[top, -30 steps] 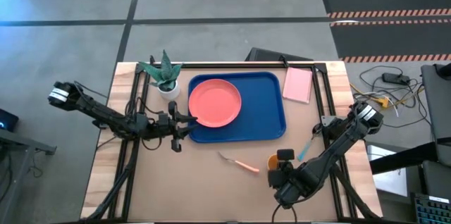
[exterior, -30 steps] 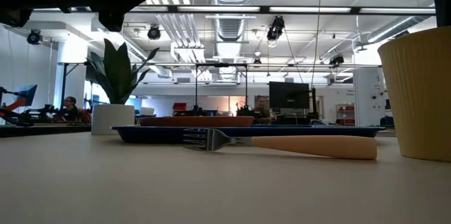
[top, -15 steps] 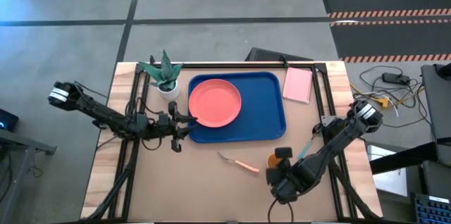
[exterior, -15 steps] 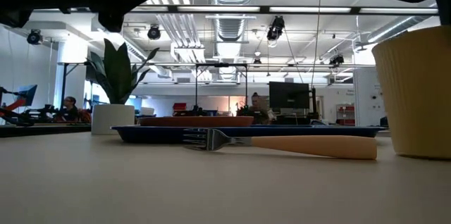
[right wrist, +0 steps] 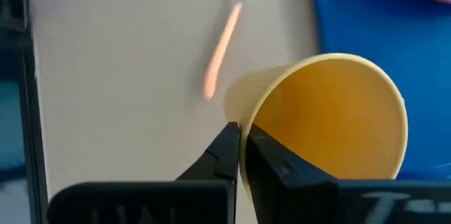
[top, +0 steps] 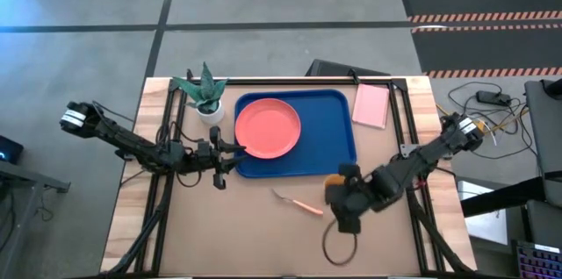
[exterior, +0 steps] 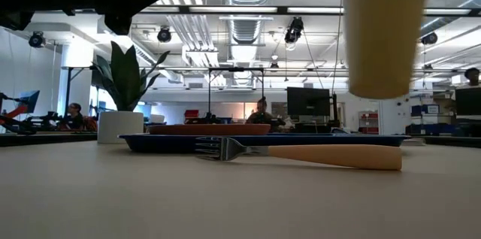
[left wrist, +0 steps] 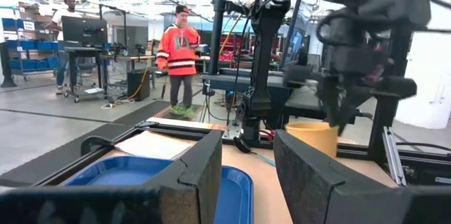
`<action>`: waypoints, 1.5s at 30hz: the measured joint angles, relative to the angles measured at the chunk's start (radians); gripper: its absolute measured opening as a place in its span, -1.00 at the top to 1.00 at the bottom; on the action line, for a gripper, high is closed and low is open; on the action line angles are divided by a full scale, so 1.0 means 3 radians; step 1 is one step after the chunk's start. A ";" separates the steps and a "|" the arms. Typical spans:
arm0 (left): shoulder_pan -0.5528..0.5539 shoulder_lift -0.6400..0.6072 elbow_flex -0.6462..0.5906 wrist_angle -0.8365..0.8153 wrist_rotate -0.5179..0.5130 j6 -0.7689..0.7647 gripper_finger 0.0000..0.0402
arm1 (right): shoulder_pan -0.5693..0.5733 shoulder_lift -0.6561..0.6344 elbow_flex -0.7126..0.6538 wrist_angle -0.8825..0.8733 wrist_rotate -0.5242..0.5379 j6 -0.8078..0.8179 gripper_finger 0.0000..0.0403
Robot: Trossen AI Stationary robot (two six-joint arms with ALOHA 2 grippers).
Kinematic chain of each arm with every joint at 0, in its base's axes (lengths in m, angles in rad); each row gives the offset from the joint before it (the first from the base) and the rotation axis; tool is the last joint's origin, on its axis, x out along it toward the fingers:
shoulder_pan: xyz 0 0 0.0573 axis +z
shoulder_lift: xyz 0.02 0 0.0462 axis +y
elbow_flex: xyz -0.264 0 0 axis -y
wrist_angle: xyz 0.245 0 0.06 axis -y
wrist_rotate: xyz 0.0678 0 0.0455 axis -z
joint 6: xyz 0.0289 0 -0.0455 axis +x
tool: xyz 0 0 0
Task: Pick and place plate/cup/fork/spoon on tray
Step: Put the yellow cup on the blue tray on the top right of the orange plate
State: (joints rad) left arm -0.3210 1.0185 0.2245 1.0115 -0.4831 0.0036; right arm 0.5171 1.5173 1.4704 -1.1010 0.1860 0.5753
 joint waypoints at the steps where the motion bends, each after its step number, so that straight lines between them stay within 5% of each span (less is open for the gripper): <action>1: 0.0000 0.0001 0.0000 0.0000 0.0000 0.0000 0.43 | -0.0086 0.0000 0.0046 -0.0032 0.0002 -0.0033 0.96; 16: 0.0000 -0.0001 0.0000 0.0005 0.0000 0.0000 0.43 | -0.1827 0.0077 0.0216 -0.0168 -0.0008 -0.1627 0.96; 27: 0.0000 0.0001 0.0000 0.0005 0.0000 0.0003 0.43 | -0.2957 0.0081 0.0214 -0.0049 -0.0179 -0.2218 0.96; 32: 0.0000 0.0001 0.0000 0.0005 0.0000 0.0003 0.43 | -0.3206 0.0081 0.0195 0.0115 -0.0451 -0.2283 0.96; 45: 0.0000 0.0001 0.0000 0.0005 0.0000 0.0003 0.43 | -0.3269 0.0080 0.0041 0.0254 -0.0446 -0.2330 0.96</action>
State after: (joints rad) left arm -0.3210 1.0187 0.2245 1.0130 -0.4831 0.0044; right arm -0.4637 1.5414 1.4826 -1.0249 0.0521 -0.1238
